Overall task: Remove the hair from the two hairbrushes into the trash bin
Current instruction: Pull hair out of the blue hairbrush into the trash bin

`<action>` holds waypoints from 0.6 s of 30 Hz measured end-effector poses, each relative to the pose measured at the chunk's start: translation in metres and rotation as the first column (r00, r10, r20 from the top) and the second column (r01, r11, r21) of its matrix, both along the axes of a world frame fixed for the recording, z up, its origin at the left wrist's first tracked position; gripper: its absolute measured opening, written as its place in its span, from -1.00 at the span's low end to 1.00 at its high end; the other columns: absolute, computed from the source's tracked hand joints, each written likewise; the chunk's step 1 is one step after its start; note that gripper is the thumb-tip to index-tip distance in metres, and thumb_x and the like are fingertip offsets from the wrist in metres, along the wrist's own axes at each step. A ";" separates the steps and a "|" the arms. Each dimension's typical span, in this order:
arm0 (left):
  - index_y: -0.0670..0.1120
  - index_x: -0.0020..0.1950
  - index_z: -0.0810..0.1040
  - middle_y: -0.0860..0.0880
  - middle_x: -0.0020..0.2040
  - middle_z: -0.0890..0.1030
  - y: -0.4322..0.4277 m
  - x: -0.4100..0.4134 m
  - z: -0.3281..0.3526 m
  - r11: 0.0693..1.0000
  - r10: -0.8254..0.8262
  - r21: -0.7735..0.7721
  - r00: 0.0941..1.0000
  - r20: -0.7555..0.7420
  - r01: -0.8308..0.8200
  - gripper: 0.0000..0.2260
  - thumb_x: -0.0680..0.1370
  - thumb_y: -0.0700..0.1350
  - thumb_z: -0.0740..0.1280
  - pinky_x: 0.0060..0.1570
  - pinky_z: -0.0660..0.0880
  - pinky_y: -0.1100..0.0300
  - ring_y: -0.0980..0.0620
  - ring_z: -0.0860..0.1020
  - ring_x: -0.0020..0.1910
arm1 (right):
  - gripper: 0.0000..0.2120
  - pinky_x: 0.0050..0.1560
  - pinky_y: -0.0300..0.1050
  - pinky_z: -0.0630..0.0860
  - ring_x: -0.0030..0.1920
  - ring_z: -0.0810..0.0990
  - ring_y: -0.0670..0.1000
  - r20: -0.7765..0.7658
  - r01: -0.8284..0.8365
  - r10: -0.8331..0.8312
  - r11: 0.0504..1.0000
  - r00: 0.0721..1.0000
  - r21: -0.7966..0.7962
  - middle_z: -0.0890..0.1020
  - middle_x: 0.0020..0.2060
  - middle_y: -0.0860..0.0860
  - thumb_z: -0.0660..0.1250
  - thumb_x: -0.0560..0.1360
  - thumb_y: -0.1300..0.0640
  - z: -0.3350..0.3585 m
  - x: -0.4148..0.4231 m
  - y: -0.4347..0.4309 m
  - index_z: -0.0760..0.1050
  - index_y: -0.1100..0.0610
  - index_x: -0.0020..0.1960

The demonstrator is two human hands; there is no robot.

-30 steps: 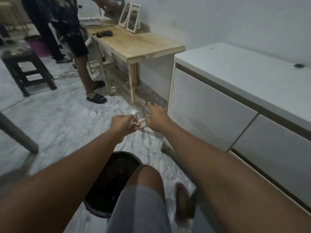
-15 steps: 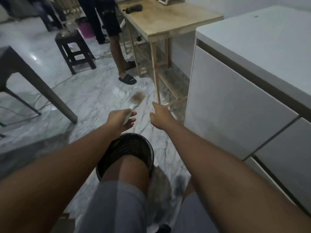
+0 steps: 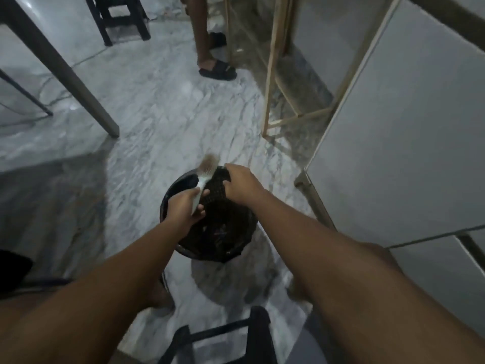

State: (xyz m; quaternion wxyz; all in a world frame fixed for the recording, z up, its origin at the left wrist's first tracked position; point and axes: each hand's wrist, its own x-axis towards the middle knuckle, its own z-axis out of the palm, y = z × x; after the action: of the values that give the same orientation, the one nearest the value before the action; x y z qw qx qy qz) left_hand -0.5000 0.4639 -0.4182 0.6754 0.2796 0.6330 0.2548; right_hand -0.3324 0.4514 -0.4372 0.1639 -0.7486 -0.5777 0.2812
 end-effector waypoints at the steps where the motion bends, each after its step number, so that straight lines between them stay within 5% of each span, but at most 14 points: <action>1: -0.10 0.04 0.52 -0.06 0.03 0.71 0.001 -0.008 -0.011 1.000 0.007 -0.014 1.000 0.006 -0.007 -0.94 0.65 -0.13 0.28 -0.37 0.44 0.14 0.06 0.38 -0.44 | -0.45 0.40 0.06 0.41 0.43 0.39 0.18 0.003 -0.005 0.006 1.000 1.000 -0.009 0.42 0.43 0.16 0.26 0.58 0.08 -0.007 -0.009 0.002 0.24 0.15 0.53; 9: -0.02 0.08 0.58 0.04 0.08 0.70 0.001 -0.050 -0.077 0.992 -0.120 -0.029 0.992 0.028 0.121 -0.91 0.66 -0.10 0.28 -0.35 0.48 0.14 0.05 0.55 -0.34 | -0.54 0.25 0.04 0.53 0.22 0.58 0.15 -0.156 0.163 -0.153 0.985 0.976 0.054 0.59 0.24 0.18 0.26 0.57 0.16 -0.055 -0.075 0.016 0.38 0.18 0.46; 12: -0.15 0.28 0.51 -0.03 0.17 0.68 -0.002 -0.056 -0.096 0.991 -0.127 -0.020 0.990 0.063 0.129 -0.80 0.68 -0.14 0.26 -0.36 0.51 0.14 0.03 0.58 -0.30 | -0.61 0.18 -0.12 0.57 0.08 0.66 0.04 -0.285 0.250 -0.214 0.963 0.934 0.096 0.64 0.16 0.13 0.28 0.59 0.15 -0.071 -0.085 0.020 0.45 0.20 0.40; 18: -0.16 0.33 0.41 -0.05 0.09 0.69 -0.006 -0.051 -0.118 0.995 -0.092 -0.040 0.993 0.070 0.095 -0.76 0.67 -0.20 0.27 -0.42 0.46 0.16 0.07 0.56 -0.31 | -0.64 0.14 -0.18 0.57 0.00 0.69 0.03 -0.304 0.224 -0.181 0.968 0.935 0.114 0.71 0.04 0.12 0.39 0.53 0.11 -0.091 -0.079 0.022 0.57 0.20 0.29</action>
State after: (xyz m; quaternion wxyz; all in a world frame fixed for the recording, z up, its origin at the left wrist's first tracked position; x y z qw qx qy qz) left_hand -0.5509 0.4580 -0.5367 0.7137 0.2856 0.6012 0.2185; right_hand -0.4112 0.4734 -0.5278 0.3299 -0.7403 -0.4860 0.3270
